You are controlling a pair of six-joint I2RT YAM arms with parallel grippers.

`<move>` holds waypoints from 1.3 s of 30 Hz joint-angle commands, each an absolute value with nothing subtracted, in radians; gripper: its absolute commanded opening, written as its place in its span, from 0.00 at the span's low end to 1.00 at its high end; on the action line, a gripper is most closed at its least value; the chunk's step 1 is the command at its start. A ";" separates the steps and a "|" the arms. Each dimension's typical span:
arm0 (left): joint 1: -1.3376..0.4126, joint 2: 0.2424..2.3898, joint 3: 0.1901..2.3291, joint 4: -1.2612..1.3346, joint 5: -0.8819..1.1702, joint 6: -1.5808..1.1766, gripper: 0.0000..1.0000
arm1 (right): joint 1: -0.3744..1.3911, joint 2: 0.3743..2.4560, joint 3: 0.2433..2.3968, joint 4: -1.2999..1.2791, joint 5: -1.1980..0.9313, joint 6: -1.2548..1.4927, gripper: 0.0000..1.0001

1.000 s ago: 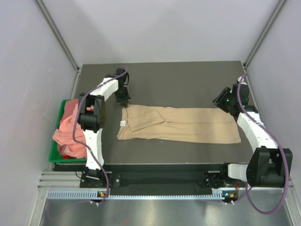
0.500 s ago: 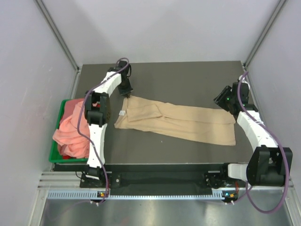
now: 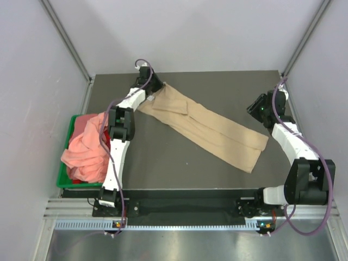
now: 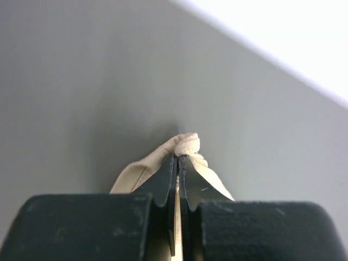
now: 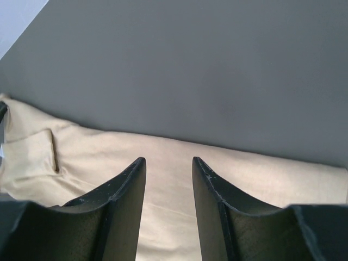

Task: Fold and stack the t-shirts
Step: Fold the tshirt

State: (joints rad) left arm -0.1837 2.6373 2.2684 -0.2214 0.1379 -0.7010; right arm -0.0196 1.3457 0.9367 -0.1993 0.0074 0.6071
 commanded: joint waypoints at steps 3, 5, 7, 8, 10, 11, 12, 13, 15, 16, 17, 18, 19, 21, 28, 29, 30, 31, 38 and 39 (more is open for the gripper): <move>-0.176 2.804 2.483 0.216 0.206 -0.925 0.00 | -0.008 1.384 0.976 -0.109 0.029 0.626 0.41; -0.176 2.849 2.520 0.299 0.209 -0.952 0.01 | 0.026 1.405 0.985 -0.107 0.034 0.624 0.41; -0.178 2.835 2.516 0.340 0.218 -0.962 0.18 | 0.037 1.430 0.996 -0.110 0.034 0.620 0.40; -0.176 2.824 2.513 0.342 0.225 -0.957 0.24 | 0.041 1.436 0.999 -0.115 0.043 0.614 0.41; -0.176 2.772 2.479 0.341 0.273 -0.921 0.33 | 0.054 1.450 1.006 -0.126 0.043 0.612 0.41; -0.176 2.746 2.459 0.339 0.294 -0.905 0.35 | 0.055 1.448 1.011 -0.132 0.034 0.609 0.41; -0.176 2.687 2.435 0.330 0.331 -0.867 0.37 | 0.061 1.450 1.014 -0.144 0.032 0.604 0.41; -0.176 2.651 2.383 0.313 0.339 -0.845 0.41 | 0.064 1.442 1.022 -0.158 0.031 0.598 0.41; -0.176 2.541 2.323 0.235 0.342 -0.777 0.44 | 0.066 1.427 1.029 -0.201 0.032 0.586 0.41; -0.176 2.502 2.263 0.210 0.325 -0.755 0.44 | 0.067 1.407 1.034 -0.213 0.032 0.580 0.41; -0.176 2.467 2.235 0.155 0.318 -0.733 0.45 | 0.067 1.395 1.034 -0.227 0.034 0.574 0.41; -0.176 2.406 2.212 0.122 0.308 -0.701 0.46 | 0.066 1.370 1.035 -0.254 0.035 0.571 0.41; -0.176 2.381 2.188 0.074 0.292 -0.692 0.46 | 0.066 1.358 1.037 -0.267 0.040 0.568 0.41; -0.178 2.314 2.174 -0.074 0.304 -0.663 0.46 | 0.066 1.327 1.038 -0.313 0.037 0.557 0.41; -0.311 2.030 1.762 -0.177 0.357 -0.670 0.42 | 0.038 1.255 1.087 -0.482 0.066 0.561 0.41; -0.346 1.998 1.709 -0.161 0.350 -0.667 0.41 | 0.032 1.244 1.098 -0.495 0.071 0.560 0.41; -0.421 1.946 1.662 -0.144 0.341 -0.666 0.40 | 0.019 1.221 1.109 -0.520 0.074 0.557 0.41; -0.460 1.930 1.594 -0.126 0.330 -0.666 0.38 | 0.015 1.210 1.129 -0.526 0.074 0.552 0.41; -0.791 1.919 1.447 -0.009 0.321 -0.833 0.33 | 0.008 1.126 1.147 -0.567 0.032 0.549 0.41; -0.819 1.934 1.447 -0.008 0.310 -0.842 0.33 | 0.008 1.115 1.143 -0.575 0.035 0.549 0.41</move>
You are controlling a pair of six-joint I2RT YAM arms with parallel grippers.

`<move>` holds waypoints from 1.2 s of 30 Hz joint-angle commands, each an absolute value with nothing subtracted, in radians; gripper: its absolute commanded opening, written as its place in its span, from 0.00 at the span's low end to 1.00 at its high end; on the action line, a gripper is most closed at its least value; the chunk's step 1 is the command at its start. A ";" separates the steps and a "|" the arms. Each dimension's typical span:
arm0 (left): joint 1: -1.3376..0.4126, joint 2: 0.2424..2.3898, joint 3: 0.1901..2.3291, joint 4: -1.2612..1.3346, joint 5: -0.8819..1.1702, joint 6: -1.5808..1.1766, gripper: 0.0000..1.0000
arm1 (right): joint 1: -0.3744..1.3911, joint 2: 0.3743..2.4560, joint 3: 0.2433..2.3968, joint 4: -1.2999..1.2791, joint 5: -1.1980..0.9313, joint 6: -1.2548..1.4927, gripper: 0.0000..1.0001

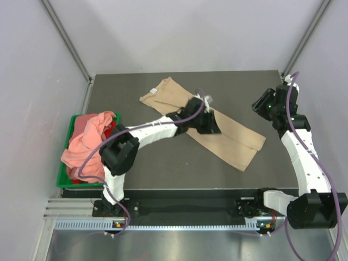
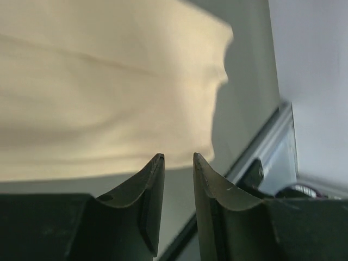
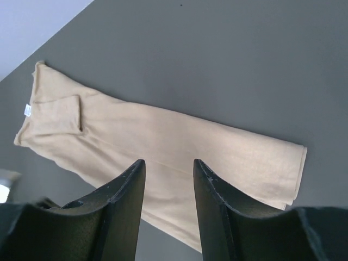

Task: Fold and stack the t-shirts
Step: Fold the tshirt

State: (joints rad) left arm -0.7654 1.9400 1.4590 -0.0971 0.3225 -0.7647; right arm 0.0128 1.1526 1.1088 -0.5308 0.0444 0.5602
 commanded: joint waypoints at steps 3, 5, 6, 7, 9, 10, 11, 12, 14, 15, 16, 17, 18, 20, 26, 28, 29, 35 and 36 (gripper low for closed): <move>-0.925 1.954 1.450 0.021 0.281 -0.871 0.34 | 0.008 1.098 1.146 -0.603 0.041 0.543 0.41; -0.991 1.973 1.442 0.025 0.256 -0.870 0.36 | -0.031 1.085 1.149 -0.618 0.048 0.535 0.41; -1.008 1.982 1.442 0.026 0.252 -0.865 0.36 | -0.035 1.069 1.150 -0.621 0.046 0.532 0.41; -1.021 1.996 1.446 0.032 0.252 -0.865 0.36 | -0.037 1.062 1.152 -0.624 0.048 0.531 0.41; -1.045 2.039 1.448 0.092 0.276 -0.887 0.33 | -0.044 1.033 1.155 -0.629 0.048 0.529 0.41; -1.049 2.054 1.454 0.122 0.310 -0.896 0.33 | -0.046 1.023 1.155 -0.630 0.046 0.531 0.41; -1.061 2.084 1.462 0.138 0.314 -0.908 0.31 | -0.051 1.014 1.157 -0.630 0.043 0.531 0.42; -1.068 2.098 1.486 0.149 0.319 -0.913 0.28 | -0.052 1.000 1.158 -0.629 0.041 0.531 0.41; -1.089 2.143 1.518 0.141 0.316 -0.907 0.25 | -0.054 0.989 1.161 -0.630 0.043 0.528 0.42; -1.095 2.154 1.547 0.120 0.307 -0.902 0.24 | -0.055 0.988 1.164 -0.630 0.040 0.528 0.41; -1.104 2.167 1.557 0.117 0.301 -0.896 0.24 | -0.058 0.986 1.164 -0.630 0.037 0.528 0.41; -1.106 2.195 1.565 0.118 0.299 -0.894 0.23 | -0.058 0.983 1.163 -0.630 0.037 0.528 0.41; -1.106 2.207 1.577 0.121 0.301 -0.894 0.23 | -0.058 0.983 1.161 -0.630 0.032 0.528 0.41; -1.106 2.244 1.586 0.121 0.308 -0.890 0.22 | -0.058 0.979 1.152 -0.626 0.029 0.528 0.41; -1.117 2.284 1.572 0.136 0.328 -0.913 0.21 | -0.061 0.992 1.132 -0.611 0.028 0.522 0.41; -1.129 2.283 1.562 0.137 0.319 -0.908 0.20 | -0.061 0.997 1.129 -0.606 0.028 0.520 0.41; -1.132 2.283 1.552 0.120 0.313 -0.905 0.20 | -0.063 1.003 1.126 -0.604 0.028 0.520 0.42; -1.149 2.246 1.474 0.066 0.249 -0.894 0.19 | -0.064 1.011 1.117 -0.597 0.028 0.519 0.42; -1.150 2.238 1.462 0.066 0.239 -0.897 0.19 | -0.064 1.011 1.115 -0.597 0.028 0.518 0.41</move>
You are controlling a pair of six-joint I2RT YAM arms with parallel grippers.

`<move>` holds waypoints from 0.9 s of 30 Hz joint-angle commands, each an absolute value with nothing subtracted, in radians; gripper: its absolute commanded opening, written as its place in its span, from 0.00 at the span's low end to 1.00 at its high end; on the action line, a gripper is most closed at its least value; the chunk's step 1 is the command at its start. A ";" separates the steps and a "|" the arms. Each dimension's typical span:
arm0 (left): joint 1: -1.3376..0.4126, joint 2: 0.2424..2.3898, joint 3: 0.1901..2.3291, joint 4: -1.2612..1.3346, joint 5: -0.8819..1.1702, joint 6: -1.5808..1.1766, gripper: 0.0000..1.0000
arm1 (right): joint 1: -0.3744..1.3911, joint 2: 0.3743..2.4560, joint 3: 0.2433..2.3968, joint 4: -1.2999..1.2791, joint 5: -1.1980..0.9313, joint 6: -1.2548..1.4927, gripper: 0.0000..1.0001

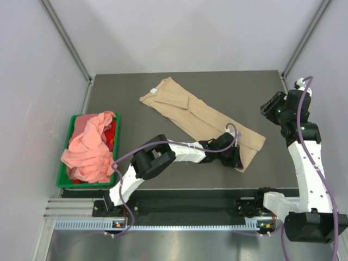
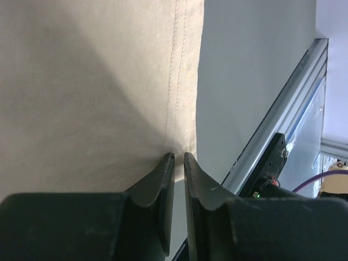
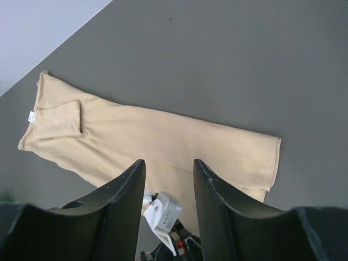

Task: Fold and stack the t-shirts
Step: Fold the tshirt

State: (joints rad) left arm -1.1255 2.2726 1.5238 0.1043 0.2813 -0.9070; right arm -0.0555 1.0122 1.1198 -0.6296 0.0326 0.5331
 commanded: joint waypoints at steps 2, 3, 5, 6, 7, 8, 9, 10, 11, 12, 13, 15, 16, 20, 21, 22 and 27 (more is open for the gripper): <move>-1.163 2.221 1.441 0.055 0.222 -0.900 0.18 | -0.066 1.012 1.114 -0.594 0.026 0.522 0.42; -1.169 2.218 1.437 0.042 0.219 -0.902 0.18 | -0.066 1.012 1.112 -0.592 0.026 0.522 0.41; -1.170 2.214 1.440 0.009 0.225 -0.905 0.18 | -0.066 1.015 1.108 -0.594 0.023 0.522 0.41; -1.172 2.215 1.440 0.005 0.227 -0.908 0.18 | -0.066 1.015 1.108 -0.592 0.023 0.522 0.41; -1.173 2.215 1.431 0.005 0.230 -0.916 0.18 | -0.066 1.012 1.103 -0.592 0.023 0.522 0.41; -1.175 2.217 1.428 0.005 0.235 -0.920 0.18 | -0.066 1.012 1.100 -0.591 0.021 0.523 0.41; -1.177 2.214 1.424 0.006 0.235 -0.923 0.18 | -0.066 1.012 1.097 -0.586 0.021 0.523 0.41; -1.180 2.214 1.420 0.008 0.235 -0.925 0.18 | -0.066 1.011 1.095 -0.587 0.021 0.525 0.42; -1.178 2.210 1.419 0.009 0.235 -0.927 0.18 | -0.066 1.012 1.092 -0.586 0.021 0.523 0.41; -1.178 2.206 1.420 0.011 0.236 -0.927 0.18 | -0.066 1.014 1.092 -0.586 0.021 0.522 0.41; -1.180 2.201 1.427 0.009 0.232 -0.927 0.18 | -0.066 1.014 1.092 -0.586 0.021 0.523 0.42; -1.180 2.178 1.439 0.005 0.216 -0.927 0.20 | -0.067 1.014 1.094 -0.588 0.023 0.520 0.42; -1.180 2.171 1.454 0.005 0.209 -0.928 0.25 | -0.067 1.012 1.097 -0.588 0.025 0.519 0.41; -1.180 2.129 1.491 -0.063 0.160 -0.962 0.33 | -0.067 1.009 1.114 -0.589 0.023 0.518 0.42; -1.180 2.120 1.499 -0.078 0.141 -0.985 0.34 | -0.067 1.008 1.117 -0.592 0.025 0.518 0.42; -1.181 2.114 1.505 -0.086 0.135 -0.995 0.35 | -0.069 1.009 1.126 -0.595 0.023 0.518 0.42; -1.181 2.117 1.505 -0.124 0.094 -1.035 0.37 | -0.071 1.006 1.135 -0.601 0.020 0.515 0.42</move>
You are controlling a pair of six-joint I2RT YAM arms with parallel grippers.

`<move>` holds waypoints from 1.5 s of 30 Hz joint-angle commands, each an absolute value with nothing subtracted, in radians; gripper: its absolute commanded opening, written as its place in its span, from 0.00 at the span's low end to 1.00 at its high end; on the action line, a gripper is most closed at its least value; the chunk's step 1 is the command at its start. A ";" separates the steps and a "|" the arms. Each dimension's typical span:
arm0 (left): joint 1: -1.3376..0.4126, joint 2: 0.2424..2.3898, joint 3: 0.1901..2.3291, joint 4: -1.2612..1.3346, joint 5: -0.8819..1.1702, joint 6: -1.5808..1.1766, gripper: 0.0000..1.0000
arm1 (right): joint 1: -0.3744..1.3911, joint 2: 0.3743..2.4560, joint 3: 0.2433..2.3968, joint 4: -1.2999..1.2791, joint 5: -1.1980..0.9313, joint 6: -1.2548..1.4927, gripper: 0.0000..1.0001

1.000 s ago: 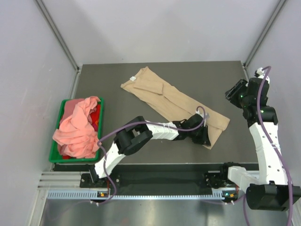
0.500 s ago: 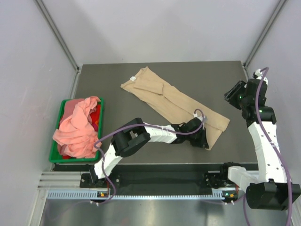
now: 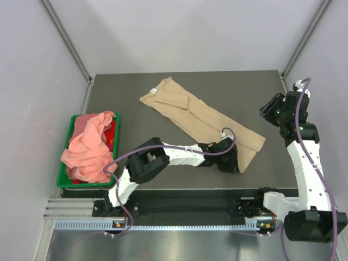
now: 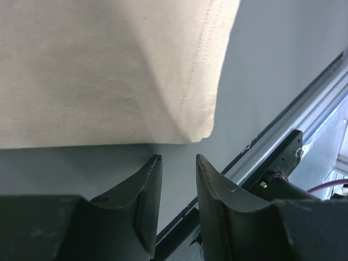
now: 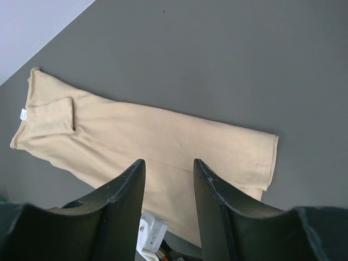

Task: Fold and stack the t-shirts
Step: Fold the tshirt

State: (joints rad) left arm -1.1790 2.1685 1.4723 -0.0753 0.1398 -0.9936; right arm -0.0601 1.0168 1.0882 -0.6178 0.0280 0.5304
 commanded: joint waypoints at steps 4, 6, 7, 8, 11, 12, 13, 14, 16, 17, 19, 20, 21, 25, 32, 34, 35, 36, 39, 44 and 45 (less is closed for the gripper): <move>-1.187 2.164 1.534 -0.094 0.127 -1.043 0.37 | -0.072 1.000 1.132 -0.597 0.006 0.520 0.41; -1.193 2.193 1.552 -0.097 0.129 -1.045 0.37 | -0.074 1.002 1.134 -0.597 0.008 0.520 0.42; -1.195 2.200 1.561 -0.100 0.127 -1.046 0.36 | -0.074 0.997 1.132 -0.595 0.008 0.519 0.42; -1.200 2.204 1.562 -0.092 0.124 -1.049 0.36 | -0.074 0.997 1.132 -0.595 0.008 0.514 0.41; -1.203 2.210 1.562 -0.089 0.109 -1.065 0.37 | -0.075 0.988 1.124 -0.595 0.009 0.512 0.41; -1.203 2.214 1.562 -0.094 0.106 -1.069 0.37 | -0.077 0.985 1.123 -0.595 0.011 0.512 0.42; -1.204 2.218 1.572 -0.103 0.101 -1.072 0.37 | -0.077 0.983 1.118 -0.594 0.011 0.511 0.42; -1.204 2.223 1.581 -0.144 0.094 -1.074 0.37 | -0.078 0.980 1.117 -0.594 0.008 0.511 0.42; -1.203 2.238 1.609 -0.178 0.078 -1.075 0.37 | -0.080 0.979 1.115 -0.594 0.009 0.508 0.41; -1.204 2.240 1.612 -0.195 0.074 -1.077 0.37 | -0.081 0.979 1.114 -0.594 0.009 0.508 0.42; -1.204 2.246 1.614 -0.198 0.060 -1.089 0.38 | -0.083 0.974 1.111 -0.594 0.009 0.509 0.42; -1.203 2.246 1.615 -0.201 0.055 -1.091 0.38 | -0.083 0.973 1.111 -0.594 0.009 0.511 0.42; -1.204 2.249 1.615 -0.204 0.052 -1.097 0.38 | -0.083 0.974 1.109 -0.592 0.009 0.509 0.41; -1.204 2.266 1.651 -0.245 0.043 -1.095 0.31 | -0.084 0.968 1.109 -0.594 0.008 0.511 0.42; -1.204 2.270 1.654 -0.247 0.044 -1.098 0.17 | -0.086 0.959 1.106 -0.594 0.008 0.514 0.42; -1.206 2.278 1.661 -0.239 0.055 -1.098 0.08 | -0.086 0.959 1.104 -0.592 0.008 0.515 0.42; -1.206 2.283 1.666 -0.241 0.060 -1.098 0.05 | -0.086 0.959 1.104 -0.592 0.006 0.514 0.42; -1.206 2.284 1.669 -0.242 0.064 -1.100 0.00 | -0.086 0.956 1.103 -0.592 0.006 0.514 0.41; -1.210 2.269 1.666 -0.268 0.060 -1.100 0.00 | -0.086 0.954 1.101 -0.597 0.009 0.509 0.41; -1.223 2.195 1.631 -0.360 0.028 -1.080 0.00 | -0.087 0.960 1.103 -0.604 0.005 0.499 0.41; -1.226 2.181 1.596 -0.379 0.025 -1.080 0.00 | -0.087 0.962 1.103 -0.604 0.005 0.499 0.41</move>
State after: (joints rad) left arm -1.2060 2.2520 1.6409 -0.2523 0.0536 -1.0969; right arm -0.0772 0.9806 1.0878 -0.6178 0.0120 0.5179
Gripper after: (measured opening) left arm 0.016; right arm 0.415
